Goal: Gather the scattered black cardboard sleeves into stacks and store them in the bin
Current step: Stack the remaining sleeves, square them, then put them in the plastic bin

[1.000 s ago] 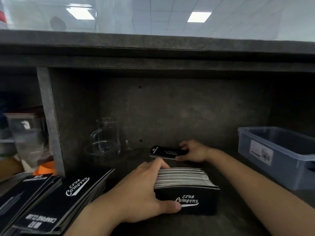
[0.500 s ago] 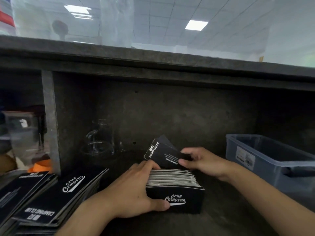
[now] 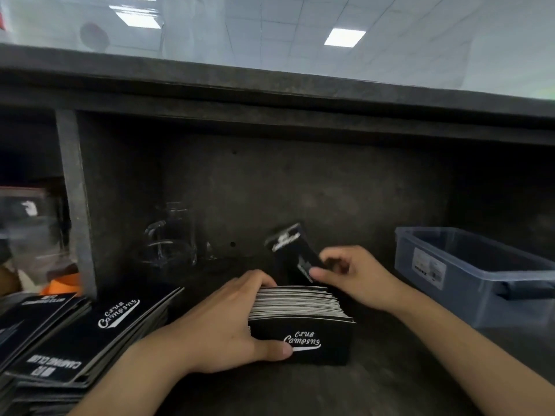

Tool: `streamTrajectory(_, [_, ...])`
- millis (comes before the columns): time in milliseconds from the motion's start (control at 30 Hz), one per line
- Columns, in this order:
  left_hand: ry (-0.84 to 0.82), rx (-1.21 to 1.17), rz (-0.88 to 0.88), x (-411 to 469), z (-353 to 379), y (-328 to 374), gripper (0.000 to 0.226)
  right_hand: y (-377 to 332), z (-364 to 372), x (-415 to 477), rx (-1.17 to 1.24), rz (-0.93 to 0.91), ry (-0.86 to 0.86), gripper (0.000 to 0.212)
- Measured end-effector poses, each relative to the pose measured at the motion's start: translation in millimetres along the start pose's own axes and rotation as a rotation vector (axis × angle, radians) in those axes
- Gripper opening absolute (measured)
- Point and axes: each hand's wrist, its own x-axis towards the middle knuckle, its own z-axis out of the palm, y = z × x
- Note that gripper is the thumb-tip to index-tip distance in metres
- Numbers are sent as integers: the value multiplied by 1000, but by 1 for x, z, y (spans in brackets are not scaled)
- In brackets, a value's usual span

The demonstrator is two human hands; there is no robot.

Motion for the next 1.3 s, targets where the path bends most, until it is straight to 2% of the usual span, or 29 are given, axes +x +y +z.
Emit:
streamTrajectory(67, [0,-6,-9,0,0,0,77,-1,-3,-3,264,128,75,10])
streamTrajectory(133, [-1,-12,-17,0,0,0,84,-1,-4,-9,520,281,73,19])
streamTrajectory(233, [-10,-33,-17,1,2,-2,115,-3,2,-18,696,414,-41,23])
streamTrajectory(300, [-7,-44,-9,1,2,-3,125,-4,7,-19,809,491,-110,33])
streamTrajectory(367, [5,-48,11,1,2,-3,123,-6,11,-20,828,503,-185,36])
streamTrajectory(467, [6,-65,59,2,2,-2,105,-7,11,-20,754,459,-211,41])
streamTrajectory(500, [-1,-73,67,2,2,-3,101,-7,10,-19,744,426,-179,48])
streamTrajectory(567, [-6,-80,77,4,2,-5,100,-4,3,-18,675,335,-10,61])
streamTrajectory(633, [4,-82,84,5,3,-8,101,-6,-4,-19,509,202,109,47])
streamTrajectory(700, [4,-81,78,6,4,-8,102,-11,-9,-19,357,108,111,27])
streamTrajectory(767, [-2,-91,62,6,4,-8,102,-8,-12,-18,301,148,58,19])
streamTrajectory(833, [11,-100,53,6,4,-8,101,-2,-11,-17,280,314,22,20])
streamTrajectory(900, [37,-95,43,6,5,-7,99,3,-9,-21,203,497,-64,52])
streamTrajectory(933, [45,-94,35,6,5,-6,98,0,-7,-23,184,517,-146,68])
streamTrajectory(967, [48,-97,30,6,5,-6,97,-5,-3,-25,198,510,-215,80])
streamTrajectory(1033, [50,-101,33,5,6,-5,98,-17,5,-24,365,495,-270,87])
streamTrajectory(1167, [60,-114,36,7,8,-8,94,-26,21,-17,916,549,-166,79])
streamTrajectory(1233, [61,-108,28,7,9,-9,90,-26,24,-18,949,531,-221,79])
streamTrajectory(1300, [48,-75,21,7,9,-8,88,-25,22,-19,853,505,-269,83])
